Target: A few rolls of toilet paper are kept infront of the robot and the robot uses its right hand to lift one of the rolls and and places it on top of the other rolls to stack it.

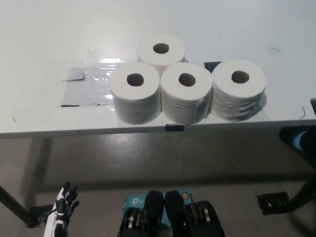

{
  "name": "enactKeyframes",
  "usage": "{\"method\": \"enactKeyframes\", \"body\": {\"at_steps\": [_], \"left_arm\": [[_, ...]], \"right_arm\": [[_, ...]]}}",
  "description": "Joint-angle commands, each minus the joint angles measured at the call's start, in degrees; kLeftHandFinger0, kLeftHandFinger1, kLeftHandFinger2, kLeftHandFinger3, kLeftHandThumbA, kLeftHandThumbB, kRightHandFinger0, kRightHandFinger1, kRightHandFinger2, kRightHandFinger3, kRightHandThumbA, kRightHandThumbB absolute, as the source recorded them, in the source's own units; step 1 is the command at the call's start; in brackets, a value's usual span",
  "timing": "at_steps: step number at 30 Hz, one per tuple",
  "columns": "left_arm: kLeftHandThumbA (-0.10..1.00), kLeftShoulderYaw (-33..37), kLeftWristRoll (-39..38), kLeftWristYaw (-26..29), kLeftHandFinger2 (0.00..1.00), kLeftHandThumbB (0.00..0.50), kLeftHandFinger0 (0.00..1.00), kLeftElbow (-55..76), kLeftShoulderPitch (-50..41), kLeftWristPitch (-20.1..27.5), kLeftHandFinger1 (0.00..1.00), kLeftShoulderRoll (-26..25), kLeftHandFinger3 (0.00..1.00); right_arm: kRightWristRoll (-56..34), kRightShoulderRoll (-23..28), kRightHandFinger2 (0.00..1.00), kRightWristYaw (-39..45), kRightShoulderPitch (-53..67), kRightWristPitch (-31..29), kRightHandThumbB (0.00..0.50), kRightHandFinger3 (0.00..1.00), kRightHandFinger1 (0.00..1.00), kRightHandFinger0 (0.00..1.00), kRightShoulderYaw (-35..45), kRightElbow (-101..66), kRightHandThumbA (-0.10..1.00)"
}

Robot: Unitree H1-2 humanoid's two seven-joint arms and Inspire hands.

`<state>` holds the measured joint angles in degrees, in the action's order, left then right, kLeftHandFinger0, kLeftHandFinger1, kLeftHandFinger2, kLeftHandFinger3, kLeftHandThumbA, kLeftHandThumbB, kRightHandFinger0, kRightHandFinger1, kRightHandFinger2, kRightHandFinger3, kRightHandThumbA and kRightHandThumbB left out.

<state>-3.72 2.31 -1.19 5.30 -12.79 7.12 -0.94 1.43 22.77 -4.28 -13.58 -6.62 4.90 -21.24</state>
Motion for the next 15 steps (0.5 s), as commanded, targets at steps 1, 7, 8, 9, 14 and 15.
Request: {"method": "enactKeyframes", "body": {"at_steps": [1,7,8,9,14,15], "left_arm": [[1.00,-0.66,1.57,2.31,1.00,0.000,1.00,1.66,-0.07,2.43,1.00,0.17,1.00],[1.00,-0.70,1.90,2.22,1.00,0.000,1.00,1.77,0.56,2.22,1.00,-0.03,1.00],[1.00,-0.70,1.90,2.21,1.00,0.000,1.00,1.77,0.62,2.20,1.00,-0.03,1.00],[1.00,-0.72,1.95,2.25,1.00,0.000,1.00,1.70,0.62,2.33,1.00,-0.03,1.00],[1.00,-0.71,1.97,1.99,1.00,0.000,1.00,1.69,1.06,2.29,1.00,-0.40,1.00],[1.00,-0.60,2.34,1.94,1.00,0.000,1.00,1.80,1.05,1.97,1.00,-0.55,1.00]], "right_arm": [[-4.55,12.52,1.00,14.79,-17.62,21.16,0.271,1.00,1.00,1.00,-2.96,7.06,0.82],[1.15,17.06,1.00,27.58,-33.47,25.47,0.343,1.00,1.00,1.00,-14.28,25.24,0.88],[1.74,17.11,1.00,28.34,-34.63,25.85,0.346,1.00,1.00,1.00,-15.36,26.62,0.85],[3.42,16.96,1.00,30.51,-37.53,26.64,0.345,1.00,1.00,1.00,-18.13,30.19,0.84],[9.23,16.53,1.00,35.88,-44.56,25.61,0.363,1.00,1.00,1.00,-26.76,38.97,0.82],[10.15,16.57,1.00,36.51,-45.35,25.38,0.348,1.00,1.00,1.00,-28.14,39.36,0.83]]}}
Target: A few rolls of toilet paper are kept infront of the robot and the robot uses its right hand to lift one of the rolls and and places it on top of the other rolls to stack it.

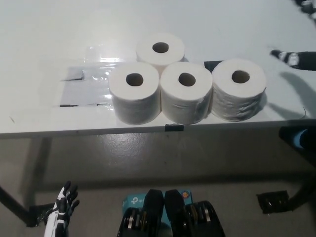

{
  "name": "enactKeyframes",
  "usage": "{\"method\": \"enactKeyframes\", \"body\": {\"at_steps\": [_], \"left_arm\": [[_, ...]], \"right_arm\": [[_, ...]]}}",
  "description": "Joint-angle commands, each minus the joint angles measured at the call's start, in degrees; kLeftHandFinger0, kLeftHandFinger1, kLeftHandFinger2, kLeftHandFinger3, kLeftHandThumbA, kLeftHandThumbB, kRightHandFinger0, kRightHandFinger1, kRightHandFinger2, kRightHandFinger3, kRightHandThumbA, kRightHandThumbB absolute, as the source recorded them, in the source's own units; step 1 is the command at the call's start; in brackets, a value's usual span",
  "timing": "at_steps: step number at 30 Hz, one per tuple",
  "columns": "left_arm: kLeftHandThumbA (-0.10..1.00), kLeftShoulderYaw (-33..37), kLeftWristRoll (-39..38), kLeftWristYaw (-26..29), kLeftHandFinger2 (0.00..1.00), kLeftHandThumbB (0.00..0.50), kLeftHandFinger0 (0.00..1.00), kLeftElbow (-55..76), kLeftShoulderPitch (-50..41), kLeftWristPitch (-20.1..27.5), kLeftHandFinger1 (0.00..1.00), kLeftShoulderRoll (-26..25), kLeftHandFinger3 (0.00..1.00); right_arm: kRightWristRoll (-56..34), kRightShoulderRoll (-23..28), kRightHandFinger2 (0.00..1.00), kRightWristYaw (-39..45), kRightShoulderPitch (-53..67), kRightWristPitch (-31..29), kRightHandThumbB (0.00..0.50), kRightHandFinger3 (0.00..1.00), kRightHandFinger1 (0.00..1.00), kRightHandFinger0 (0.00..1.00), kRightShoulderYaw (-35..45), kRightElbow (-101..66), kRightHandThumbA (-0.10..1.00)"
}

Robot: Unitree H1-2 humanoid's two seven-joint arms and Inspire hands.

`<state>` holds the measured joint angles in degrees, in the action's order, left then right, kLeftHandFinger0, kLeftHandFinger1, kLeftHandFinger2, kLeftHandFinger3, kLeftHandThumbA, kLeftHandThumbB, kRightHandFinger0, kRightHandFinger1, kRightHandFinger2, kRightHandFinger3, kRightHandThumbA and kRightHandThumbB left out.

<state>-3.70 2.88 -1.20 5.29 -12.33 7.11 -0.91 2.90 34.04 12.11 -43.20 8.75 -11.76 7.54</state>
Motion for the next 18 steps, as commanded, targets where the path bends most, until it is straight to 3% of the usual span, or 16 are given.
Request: {"method": "enactKeyframes", "body": {"at_steps": [1,3,8,18], "left_arm": [[1.00,-0.61,1.96,1.97,1.00,0.000,1.00,1.94,0.58,1.77,1.00,-0.63,1.00],[1.00,-0.69,1.65,1.95,1.00,0.000,1.00,1.86,0.59,2.10,1.00,-0.58,1.00],[1.00,-0.83,1.07,1.83,1.00,0.000,1.00,1.75,0.96,1.77,1.00,-0.47,1.00],[1.00,-0.94,1.24,1.70,1.00,0.000,1.00,1.82,1.53,1.90,1.00,-0.71,1.00]], "right_arm": [[9.32,5.18,1.00,21.49,-17.07,10.59,0.324,1.00,1.00,1.00,-13.24,11.46,0.84],[9.44,4.66,1.00,23.92,-19.43,10.45,0.342,1.00,1.00,1.00,-15.34,14.60,0.86],[8.83,2.83,1.00,27.17,-24.80,12.44,0.389,1.00,1.00,1.00,-19.07,21.62,0.80],[10.39,1.00,1.00,31.60,-31.70,10.70,0.359,1.00,1.00,1.00,-23.97,28.80,0.74]]}}
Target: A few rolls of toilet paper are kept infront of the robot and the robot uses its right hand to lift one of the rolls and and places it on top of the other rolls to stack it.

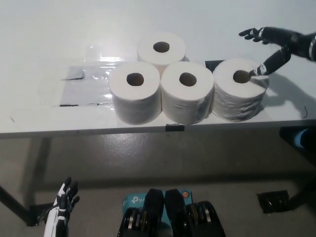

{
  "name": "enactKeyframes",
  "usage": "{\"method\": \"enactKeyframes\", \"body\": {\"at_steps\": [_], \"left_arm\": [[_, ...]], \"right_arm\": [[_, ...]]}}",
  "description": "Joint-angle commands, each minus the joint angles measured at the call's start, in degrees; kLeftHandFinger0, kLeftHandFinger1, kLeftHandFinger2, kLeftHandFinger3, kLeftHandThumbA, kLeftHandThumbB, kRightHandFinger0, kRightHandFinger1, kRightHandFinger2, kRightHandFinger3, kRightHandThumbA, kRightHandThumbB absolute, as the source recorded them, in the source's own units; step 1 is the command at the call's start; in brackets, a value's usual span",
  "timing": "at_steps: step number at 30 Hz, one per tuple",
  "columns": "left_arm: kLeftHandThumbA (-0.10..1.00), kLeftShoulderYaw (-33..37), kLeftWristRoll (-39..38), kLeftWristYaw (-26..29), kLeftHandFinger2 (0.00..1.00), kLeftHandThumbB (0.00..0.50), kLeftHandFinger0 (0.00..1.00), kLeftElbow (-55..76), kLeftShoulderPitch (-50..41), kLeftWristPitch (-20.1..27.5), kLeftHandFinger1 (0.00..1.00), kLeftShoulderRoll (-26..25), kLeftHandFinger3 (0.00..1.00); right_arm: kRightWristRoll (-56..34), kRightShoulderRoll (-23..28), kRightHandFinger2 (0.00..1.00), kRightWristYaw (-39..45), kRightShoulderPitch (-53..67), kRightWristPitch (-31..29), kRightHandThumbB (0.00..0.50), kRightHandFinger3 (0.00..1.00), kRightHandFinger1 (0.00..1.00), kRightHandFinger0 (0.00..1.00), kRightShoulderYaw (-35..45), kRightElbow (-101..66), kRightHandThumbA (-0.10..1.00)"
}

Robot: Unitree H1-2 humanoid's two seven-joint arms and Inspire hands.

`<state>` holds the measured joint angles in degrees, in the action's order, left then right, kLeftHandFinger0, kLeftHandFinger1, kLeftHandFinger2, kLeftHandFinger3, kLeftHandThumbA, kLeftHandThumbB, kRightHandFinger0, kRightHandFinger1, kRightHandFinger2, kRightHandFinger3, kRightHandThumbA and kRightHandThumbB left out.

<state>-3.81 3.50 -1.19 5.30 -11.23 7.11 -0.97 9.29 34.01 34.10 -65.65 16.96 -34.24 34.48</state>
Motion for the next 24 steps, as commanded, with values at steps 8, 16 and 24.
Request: {"method": "enactKeyframes", "body": {"at_steps": [8,16,24], "left_arm": [[1.00,-1.03,0.83,1.60,1.00,0.000,1.00,1.99,0.59,1.51,1.00,-0.46,1.00],[1.00,-1.03,1.26,1.55,1.00,0.000,1.00,1.81,0.72,1.71,1.00,-0.42,1.00],[1.00,-0.93,0.89,1.25,1.00,0.000,1.00,1.93,0.84,1.70,1.00,-0.43,1.00]], "right_arm": [[5.95,-0.66,1.00,9.75,-12.38,0.27,0.353,1.00,1.00,1.00,-1.09,6.69,0.78],[7.97,-2.88,1.00,11.38,-13.20,-0.44,0.345,1.00,1.00,1.00,-0.88,8.57,0.77],[11.21,-5.85,1.00,11.49,-13.53,-1.69,0.334,1.00,1.00,1.00,-2.05,11.81,0.79]]}}
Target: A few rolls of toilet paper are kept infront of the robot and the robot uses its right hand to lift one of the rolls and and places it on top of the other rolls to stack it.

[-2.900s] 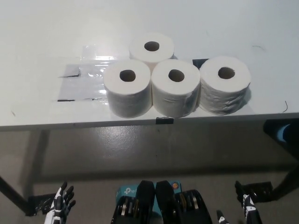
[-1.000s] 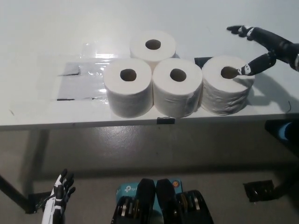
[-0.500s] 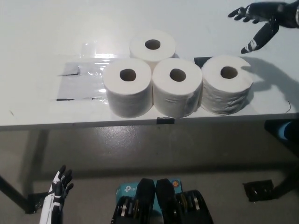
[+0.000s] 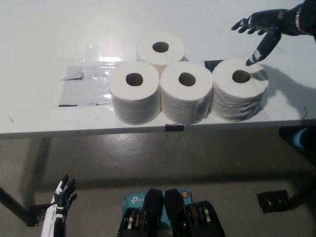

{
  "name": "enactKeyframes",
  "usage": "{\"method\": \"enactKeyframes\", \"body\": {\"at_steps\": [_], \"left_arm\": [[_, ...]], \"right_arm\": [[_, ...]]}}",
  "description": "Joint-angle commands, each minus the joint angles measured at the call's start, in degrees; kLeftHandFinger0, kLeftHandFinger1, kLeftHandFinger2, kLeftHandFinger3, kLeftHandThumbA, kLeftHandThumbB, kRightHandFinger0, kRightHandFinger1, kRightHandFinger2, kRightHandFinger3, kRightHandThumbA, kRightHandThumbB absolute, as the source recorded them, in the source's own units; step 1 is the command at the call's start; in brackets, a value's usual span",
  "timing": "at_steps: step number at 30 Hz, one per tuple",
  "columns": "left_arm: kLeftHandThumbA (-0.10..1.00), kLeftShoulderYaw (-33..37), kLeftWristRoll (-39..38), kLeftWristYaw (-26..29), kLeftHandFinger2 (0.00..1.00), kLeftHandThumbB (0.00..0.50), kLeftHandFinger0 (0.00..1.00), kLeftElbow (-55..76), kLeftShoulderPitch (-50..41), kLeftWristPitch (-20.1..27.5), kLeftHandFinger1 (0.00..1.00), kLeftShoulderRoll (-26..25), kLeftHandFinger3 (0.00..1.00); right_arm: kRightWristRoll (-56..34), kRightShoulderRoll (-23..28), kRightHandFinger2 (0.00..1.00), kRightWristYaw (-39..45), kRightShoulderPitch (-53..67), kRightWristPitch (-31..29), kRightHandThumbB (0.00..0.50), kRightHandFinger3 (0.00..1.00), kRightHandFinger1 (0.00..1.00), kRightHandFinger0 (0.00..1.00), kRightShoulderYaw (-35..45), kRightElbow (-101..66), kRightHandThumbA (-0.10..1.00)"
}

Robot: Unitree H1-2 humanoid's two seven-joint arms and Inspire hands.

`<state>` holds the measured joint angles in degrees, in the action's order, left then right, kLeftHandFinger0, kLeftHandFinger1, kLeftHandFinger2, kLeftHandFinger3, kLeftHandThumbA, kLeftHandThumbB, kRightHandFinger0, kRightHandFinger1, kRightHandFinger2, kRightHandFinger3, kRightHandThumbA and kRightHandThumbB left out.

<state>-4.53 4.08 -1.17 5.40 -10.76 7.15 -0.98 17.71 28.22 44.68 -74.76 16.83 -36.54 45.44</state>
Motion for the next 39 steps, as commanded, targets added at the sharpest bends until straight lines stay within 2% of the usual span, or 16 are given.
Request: {"method": "enactKeyframes", "body": {"at_steps": [1,4,6,10,16,22,32,39], "left_arm": [[1.00,-0.17,0.31,1.22,1.00,0.000,1.00,1.89,0.46,1.59,1.00,-0.40,1.00],[1.00,-0.20,-0.25,0.89,1.00,0.000,1.00,2.09,0.58,1.13,1.00,-0.50,1.00],[1.00,-0.23,-0.09,0.98,1.00,0.000,1.00,2.10,0.61,1.39,1.00,-0.54,1.00],[1.00,-0.24,-0.05,1.02,1.00,0.000,1.00,2.09,0.63,1.54,1.00,-0.52,1.00],[1.00,-0.41,-0.28,1.07,1.00,0.000,1.00,2.34,0.33,1.55,1.00,-0.48,1.00],[1.00,-0.42,-0.59,0.88,1.00,0.000,1.00,2.68,0.21,1.33,1.00,-0.45,1.00],[1.00,-0.23,-0.14,0.82,1.00,0.002,1.00,2.89,0.08,1.20,1.00,-0.52,1.00],[1.00,-0.37,-0.27,1.00,1.00,0.000,1.00,2.48,0.15,1.90,1.00,-0.44,1.00]], "right_arm": [[3.03,-0.44,1.00,0.89,-4.31,-2.17,0.323,1.00,1.00,1.00,0.25,1.31,0.80],[4.08,-1.01,1.00,1.30,-3.93,-3.06,0.317,1.00,1.00,1.00,-0.31,0.81,0.82],[4.76,-1.43,1.00,1.45,-3.86,-3.72,0.332,1.00,1.00,1.00,-0.68,1.09,0.85],[5.49,-2.57,1.00,1.26,-3.77,-4.23,0.329,1.00,1.00,1.00,-0.63,2.76,0.84],[7.90,-4.55,1.00,-0.25,-4.31,-5.59,0.354,1.00,1.00,1.00,-1.43,7.29,0.86],[8.77,-5.08,1.00,-0.56,-4.45,-6.15,0.318,1.00,1.00,1.00,-0.93,9.16,0.83],[10.18,-5.14,1.00,-1.11,-4.09,-8.03,0.329,1.00,1.00,1.00,-0.76,10.53,0.86],[9.74,-5.35,1.00,-0.68,-5.81,-8.93,0.292,1.00,1.00,1.00,0.66,12.63,0.84]]}}
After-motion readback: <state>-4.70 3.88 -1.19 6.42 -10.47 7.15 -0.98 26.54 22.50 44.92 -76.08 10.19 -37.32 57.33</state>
